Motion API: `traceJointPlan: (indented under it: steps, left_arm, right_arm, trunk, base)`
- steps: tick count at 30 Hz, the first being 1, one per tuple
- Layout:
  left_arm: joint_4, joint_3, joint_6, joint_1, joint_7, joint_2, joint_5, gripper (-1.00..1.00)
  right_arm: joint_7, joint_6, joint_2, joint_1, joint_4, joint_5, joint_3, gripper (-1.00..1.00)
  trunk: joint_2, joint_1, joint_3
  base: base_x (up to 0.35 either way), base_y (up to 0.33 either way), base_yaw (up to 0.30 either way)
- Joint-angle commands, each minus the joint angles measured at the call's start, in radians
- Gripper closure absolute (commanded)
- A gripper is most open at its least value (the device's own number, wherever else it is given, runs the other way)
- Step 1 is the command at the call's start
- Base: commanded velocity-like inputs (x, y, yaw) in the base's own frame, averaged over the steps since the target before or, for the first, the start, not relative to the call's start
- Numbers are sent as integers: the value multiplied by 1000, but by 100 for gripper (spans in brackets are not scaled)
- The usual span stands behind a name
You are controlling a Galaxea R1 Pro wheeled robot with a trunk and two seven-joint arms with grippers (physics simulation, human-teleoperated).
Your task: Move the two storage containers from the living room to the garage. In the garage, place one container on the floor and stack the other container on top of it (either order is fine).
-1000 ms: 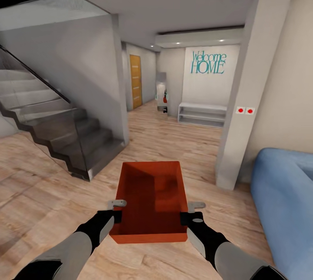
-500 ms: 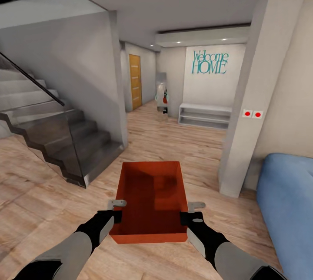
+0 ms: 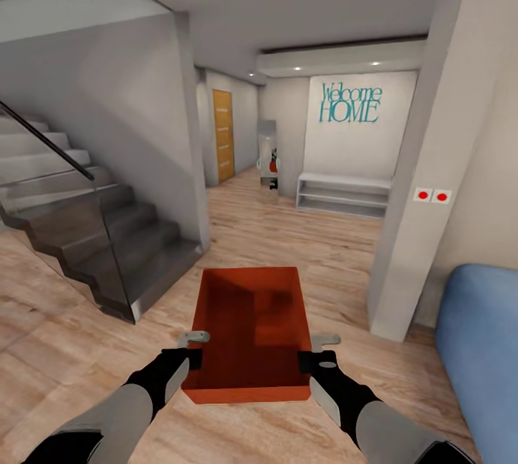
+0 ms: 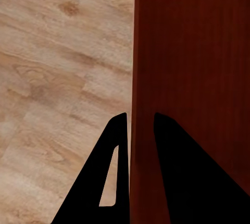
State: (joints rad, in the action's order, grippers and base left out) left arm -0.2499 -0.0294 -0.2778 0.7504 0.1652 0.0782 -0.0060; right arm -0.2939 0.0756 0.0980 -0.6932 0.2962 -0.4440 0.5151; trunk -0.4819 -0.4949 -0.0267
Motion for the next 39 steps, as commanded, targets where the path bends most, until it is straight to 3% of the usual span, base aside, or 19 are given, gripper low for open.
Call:
traceJointPlan:
  steps: [1, 39]
  left_arm:
    - [0, -2, -6, 0, 5, -15, 4, 100]
    - [1, -1, -6, 0, 4, -15, 4, 100]
  right_arm:
    - [-4, -9, -1, -2, 40, 2, -12, 100]
    - [-5, -10, 2, -2, 40, 2, -12, 100]
  trunk:
    - [-2, -1, -2]
    - [-2, -1, -2]
  base:
    - [324, 0, 0]
    - [324, 0, -48]
